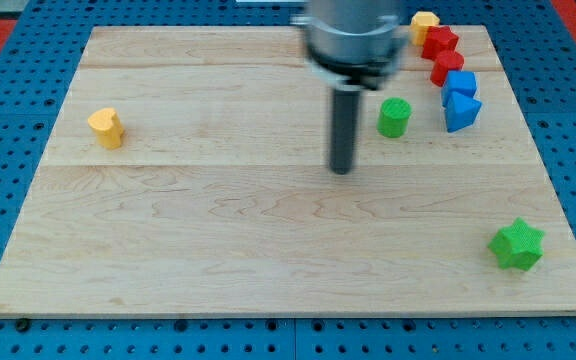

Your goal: Slide green circle towards the yellow heart

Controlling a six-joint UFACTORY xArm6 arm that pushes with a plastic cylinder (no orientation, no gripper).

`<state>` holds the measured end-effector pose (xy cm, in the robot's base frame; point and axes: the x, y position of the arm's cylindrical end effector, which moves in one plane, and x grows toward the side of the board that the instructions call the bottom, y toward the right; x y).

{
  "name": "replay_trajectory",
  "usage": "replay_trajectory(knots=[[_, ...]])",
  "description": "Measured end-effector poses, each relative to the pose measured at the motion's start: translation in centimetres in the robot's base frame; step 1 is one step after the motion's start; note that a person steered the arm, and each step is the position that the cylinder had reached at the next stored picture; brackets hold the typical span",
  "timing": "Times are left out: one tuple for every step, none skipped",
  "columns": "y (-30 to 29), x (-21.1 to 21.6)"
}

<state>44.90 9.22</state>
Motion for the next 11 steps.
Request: replay_trajectory(knots=[[5.3,-1.5],[5.8,-2.7],[5.9,-6.2],[4.8,-8.9],[4.0,-9.3],[0.6,-9.8],[-4.7,-10.2],[-7.6,-12.3],[-7.7,-14.3],[-10.4,-13.2],[-15.6,-10.8]])
